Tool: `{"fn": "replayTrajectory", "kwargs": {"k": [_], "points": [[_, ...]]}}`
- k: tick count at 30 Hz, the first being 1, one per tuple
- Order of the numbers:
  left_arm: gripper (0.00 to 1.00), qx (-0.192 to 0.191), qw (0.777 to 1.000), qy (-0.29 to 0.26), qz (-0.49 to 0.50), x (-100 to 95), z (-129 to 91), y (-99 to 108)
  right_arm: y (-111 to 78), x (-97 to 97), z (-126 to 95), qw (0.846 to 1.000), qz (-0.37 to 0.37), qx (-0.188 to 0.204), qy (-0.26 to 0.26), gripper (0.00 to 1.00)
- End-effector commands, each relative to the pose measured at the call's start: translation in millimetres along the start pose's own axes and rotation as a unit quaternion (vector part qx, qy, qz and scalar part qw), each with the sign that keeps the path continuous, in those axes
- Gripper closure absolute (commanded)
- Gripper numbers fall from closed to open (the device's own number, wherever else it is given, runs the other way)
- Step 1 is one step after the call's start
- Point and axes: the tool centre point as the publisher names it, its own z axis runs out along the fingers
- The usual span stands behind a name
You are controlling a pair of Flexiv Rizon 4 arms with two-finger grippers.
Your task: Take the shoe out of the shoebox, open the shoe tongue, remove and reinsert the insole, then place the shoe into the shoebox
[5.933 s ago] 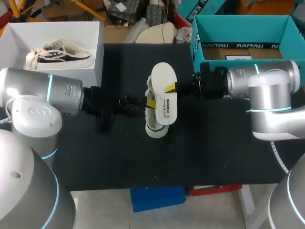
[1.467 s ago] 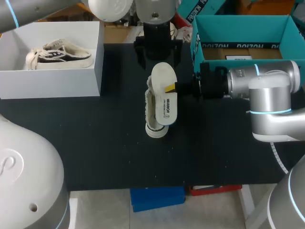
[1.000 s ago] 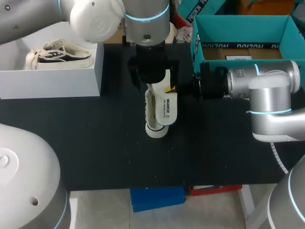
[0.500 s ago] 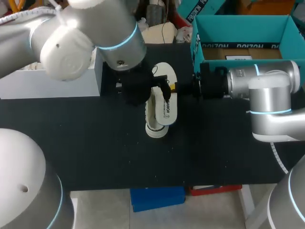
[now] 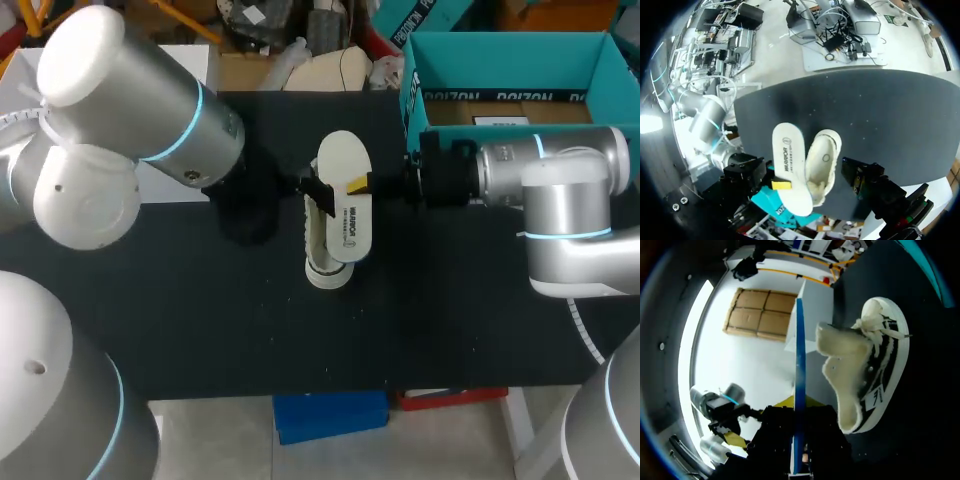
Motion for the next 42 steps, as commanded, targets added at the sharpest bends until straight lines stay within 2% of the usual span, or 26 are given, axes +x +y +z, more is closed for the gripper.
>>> {"fn": "replayTrajectory", "kwargs": {"k": [1,11,12,14,15,17,20,22,23,25,28,42], "points": [[0.0,-0.014,0.999,-0.031,0.001,4.0,1,-4,-0.1,0.5,0,1.0,0.0,0.0,-0.002,1.0],[0.0,-0.014,0.999,-0.031,0.001,4.0,1,-4,-0.1,0.5,0,1.0,0.0,0.0,-0.002,1.0],[0.0,-0.024,0.998,-0.066,0.004,2.8,-4,-3,-0.1,0.5,0,1.0,0.0,0.0,-0.002,1.0],[0.0,-0.074,0.992,-0.104,0.017,3.1,-10,-2,-0.1,0.5,0,1.0,0.0,0.0,-0.002,1.0],[0.0,-0.072,0.989,-0.128,0.007,5.1,-12,0,-0.1,0.5,0,1.0,0.0,0.0,-0.002,1.0],[0.0,-0.101,0.982,-0.16,0.012,9.6,-16,2,-0.1,0.5,0,1.0,0.0,0.0,-0.002,1.0],[0.0,-0.094,0.97,-0.223,0.005,17.4,-20,6,-0.1,0.5,0,1.0,0.0,0.0,-0.002,1.0],[0.0,-0.071,0.963,-0.261,-0.016,22.5,-20,9,-0.1,0.5,0,1.0,0.0,0.0,-0.002,1.0],[0.0,-0.072,0.96,-0.271,-0.014,24.4,-19,10,-0.1,0.5,0,1.0,0.0,0.0,-0.002,1.0],[0.0,-0.038,0.949,-0.312,-0.036,28.8,-16,14,-0.1,0.5,0,1.0,0.0,0.0,-0.002,1.0],[0.0,0.001,0.939,-0.342,-0.032,34.3,-10,18,-0.1,0.5,0,1.0,0.0,0.0,-0.002,1.0],[0.0,0.001,0.939,-0.342,-0.032,34.3,-10,18,-0.1,0.5,0,1.0,0.0,0.0,-0.002,1.0]]}}
